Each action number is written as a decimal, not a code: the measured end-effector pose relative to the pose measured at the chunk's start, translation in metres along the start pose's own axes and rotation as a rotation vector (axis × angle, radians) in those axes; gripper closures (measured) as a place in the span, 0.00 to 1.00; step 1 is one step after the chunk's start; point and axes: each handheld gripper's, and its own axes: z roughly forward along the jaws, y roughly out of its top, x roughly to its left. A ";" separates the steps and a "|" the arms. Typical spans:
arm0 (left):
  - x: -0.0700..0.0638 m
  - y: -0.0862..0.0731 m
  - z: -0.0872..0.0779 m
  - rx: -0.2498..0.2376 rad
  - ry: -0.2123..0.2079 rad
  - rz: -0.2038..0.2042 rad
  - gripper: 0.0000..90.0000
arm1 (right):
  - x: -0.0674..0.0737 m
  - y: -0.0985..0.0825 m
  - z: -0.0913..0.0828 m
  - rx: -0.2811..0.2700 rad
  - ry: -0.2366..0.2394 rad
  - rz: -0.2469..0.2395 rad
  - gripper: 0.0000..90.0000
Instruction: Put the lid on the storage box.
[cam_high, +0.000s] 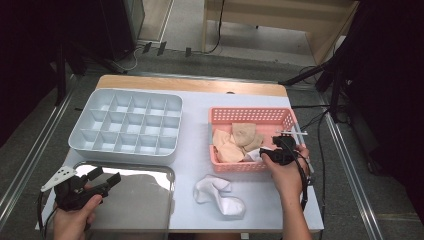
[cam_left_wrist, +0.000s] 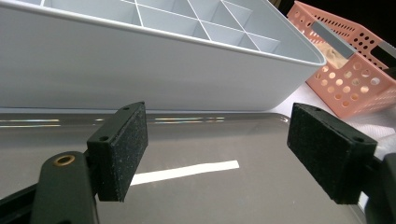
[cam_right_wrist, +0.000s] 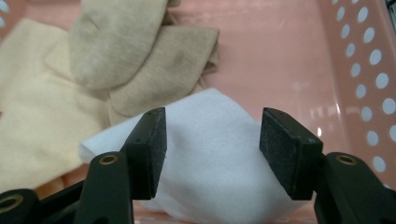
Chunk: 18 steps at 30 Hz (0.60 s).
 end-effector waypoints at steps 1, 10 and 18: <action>0.000 0.000 0.000 -0.001 -0.001 0.000 0.24 | 0.001 0.001 0.001 0.011 -0.019 -0.015 0.46; 0.000 0.002 -0.003 -0.009 -0.002 -0.003 0.24 | 0.002 0.011 0.007 0.175 -0.053 -0.032 0.55; 0.002 0.004 -0.006 -0.017 0.002 -0.002 0.24 | -0.016 0.007 0.001 0.097 -0.001 0.017 1.00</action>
